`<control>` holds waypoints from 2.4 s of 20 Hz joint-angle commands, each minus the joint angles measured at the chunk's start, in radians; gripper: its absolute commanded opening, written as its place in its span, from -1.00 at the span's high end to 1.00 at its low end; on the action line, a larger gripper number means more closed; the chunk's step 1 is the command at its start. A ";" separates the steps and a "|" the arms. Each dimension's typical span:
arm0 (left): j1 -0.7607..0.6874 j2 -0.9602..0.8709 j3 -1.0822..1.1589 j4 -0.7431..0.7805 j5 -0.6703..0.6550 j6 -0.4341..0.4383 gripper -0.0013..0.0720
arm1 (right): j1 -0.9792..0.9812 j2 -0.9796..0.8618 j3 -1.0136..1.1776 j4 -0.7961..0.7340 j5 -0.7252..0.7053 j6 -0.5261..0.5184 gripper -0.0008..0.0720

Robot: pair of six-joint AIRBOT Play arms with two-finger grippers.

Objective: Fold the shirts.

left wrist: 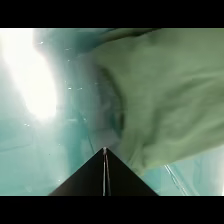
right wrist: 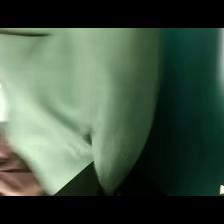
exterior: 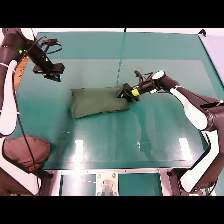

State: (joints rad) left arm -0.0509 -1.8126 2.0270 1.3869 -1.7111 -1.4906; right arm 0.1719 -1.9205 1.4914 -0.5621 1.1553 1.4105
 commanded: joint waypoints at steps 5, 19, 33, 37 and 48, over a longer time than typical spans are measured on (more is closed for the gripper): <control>0.001 0.001 0.000 0.000 -0.003 0.000 0.89 | -0.152 0.181 0.238 0.023 0.097 0.072 0.93; 0.001 0.001 0.000 -0.006 -0.009 -0.001 0.89 | -1.052 0.550 0.251 -0.518 0.320 0.351 0.93; 0.001 0.001 0.000 -0.037 -0.017 -0.001 0.89 | -1.103 0.551 0.150 -1.033 0.686 0.524 0.93; 0.001 0.001 0.000 -0.039 -0.017 -0.001 0.89 | -1.103 0.551 -0.042 -1.158 0.686 0.523 0.62; 0.001 0.069 0.000 -0.107 0.038 -0.026 0.90 | -0.900 0.512 -0.031 -1.046 0.477 0.523 0.93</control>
State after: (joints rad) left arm -0.0505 -1.7817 2.0266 1.3239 -1.7092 -1.4956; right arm -0.8249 -1.4044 1.4166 -1.7603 1.7557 1.9343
